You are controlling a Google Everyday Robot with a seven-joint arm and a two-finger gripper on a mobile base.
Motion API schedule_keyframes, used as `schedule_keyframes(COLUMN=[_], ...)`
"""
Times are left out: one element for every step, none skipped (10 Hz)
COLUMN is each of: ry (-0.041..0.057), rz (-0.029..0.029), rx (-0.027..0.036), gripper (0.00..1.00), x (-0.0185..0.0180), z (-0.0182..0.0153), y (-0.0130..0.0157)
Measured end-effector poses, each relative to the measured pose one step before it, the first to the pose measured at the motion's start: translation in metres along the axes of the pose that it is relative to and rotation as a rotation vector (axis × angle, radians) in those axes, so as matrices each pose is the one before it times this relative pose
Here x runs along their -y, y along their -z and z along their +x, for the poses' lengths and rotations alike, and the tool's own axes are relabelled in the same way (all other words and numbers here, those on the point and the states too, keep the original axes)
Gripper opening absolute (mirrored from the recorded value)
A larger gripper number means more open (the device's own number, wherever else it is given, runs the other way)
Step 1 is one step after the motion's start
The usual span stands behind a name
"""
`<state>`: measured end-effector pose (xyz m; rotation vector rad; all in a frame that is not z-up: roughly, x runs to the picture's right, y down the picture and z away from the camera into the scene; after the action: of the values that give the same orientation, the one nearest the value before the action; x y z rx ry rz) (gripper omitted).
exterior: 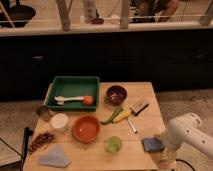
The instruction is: Wipe red bowl with sponge
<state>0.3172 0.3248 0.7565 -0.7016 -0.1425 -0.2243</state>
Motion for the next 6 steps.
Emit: schedule_keyframes(ry=[-0.00149, -0.00069, -0.00186, -0.00227, -0.00414, -0.00349], rz=[-0.00051, 0.00012, -0.00080, -0.00032, 0.00024, -0.00019], rx=[-0.00024, -0.00059, 0.00005, 0.00016, 0.00008, -0.00004], gripper=[0.80, 0.80, 0.80, 0.80, 0.80, 0.80], x=[-0.00025, 0.00031, 0.00024, -0.00014, -0.00002, 0.00031], z=[0.00028, 0.00009, 0.00005, 0.00035, 0.00073, 0.00040], y=[-0.00040, -0.00023, -0.00066, -0.00050, -0.00032, -0.00030])
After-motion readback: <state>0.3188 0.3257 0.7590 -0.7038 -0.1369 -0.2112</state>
